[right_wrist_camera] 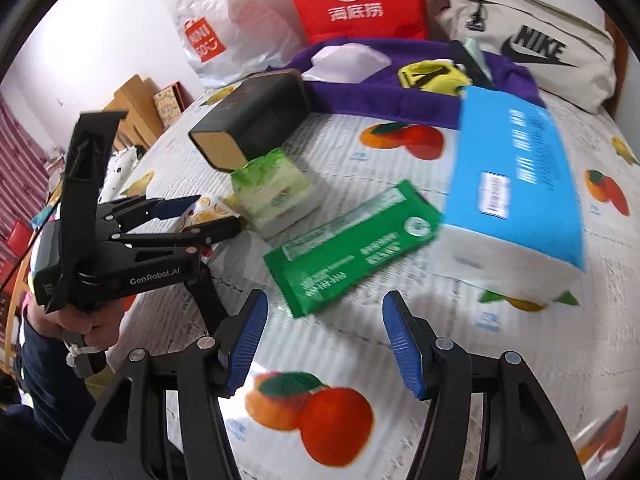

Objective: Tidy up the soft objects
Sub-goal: 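Grasp the lemon-print snack packet with the left gripper, then grasp the green wet-wipe packet with the right gripper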

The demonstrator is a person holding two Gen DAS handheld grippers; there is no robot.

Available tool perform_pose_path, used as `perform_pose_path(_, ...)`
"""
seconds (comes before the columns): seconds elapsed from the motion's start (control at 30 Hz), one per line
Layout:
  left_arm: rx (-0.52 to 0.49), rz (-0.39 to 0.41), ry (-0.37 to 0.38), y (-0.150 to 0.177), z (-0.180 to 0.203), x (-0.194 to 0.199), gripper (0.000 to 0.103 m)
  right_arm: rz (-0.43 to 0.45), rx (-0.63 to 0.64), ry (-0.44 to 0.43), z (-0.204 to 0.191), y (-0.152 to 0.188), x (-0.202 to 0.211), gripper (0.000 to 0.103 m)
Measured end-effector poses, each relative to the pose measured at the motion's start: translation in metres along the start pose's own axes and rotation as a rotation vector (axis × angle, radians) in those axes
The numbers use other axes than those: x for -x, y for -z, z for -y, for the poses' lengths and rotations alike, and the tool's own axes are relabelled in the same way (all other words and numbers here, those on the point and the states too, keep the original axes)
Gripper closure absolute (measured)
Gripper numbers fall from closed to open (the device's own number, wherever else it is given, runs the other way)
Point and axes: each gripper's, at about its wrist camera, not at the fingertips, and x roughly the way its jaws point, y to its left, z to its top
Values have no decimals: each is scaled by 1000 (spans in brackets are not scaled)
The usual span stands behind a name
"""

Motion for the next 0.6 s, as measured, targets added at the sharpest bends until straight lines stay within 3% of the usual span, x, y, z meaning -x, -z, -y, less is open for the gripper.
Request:
perform_pose_path(0.13, 19, 14, 14, -1, -7, -1, 59, -14, -16, -5, -4, -3, -12, 44)
perform_pose_path(0.33, 48, 20, 21, -2, -14, -1, 68, 8, 79, 102, -20, -2, -24, 45)
perform_pose_path(0.43, 50, 22, 25, -1, -15, -1, 68, 18, 156, 167, -27, 0, -27, 61)
perform_pose_path(0.5, 61, 22, 33, -2, -16, -1, 68, 3, 189, 152, -28, 1, -24, 86)
perform_pose_path(0.6, 70, 24, 43, -2, -18, -1, 68, -12, 187, 144, -20, 4, -17, 94)
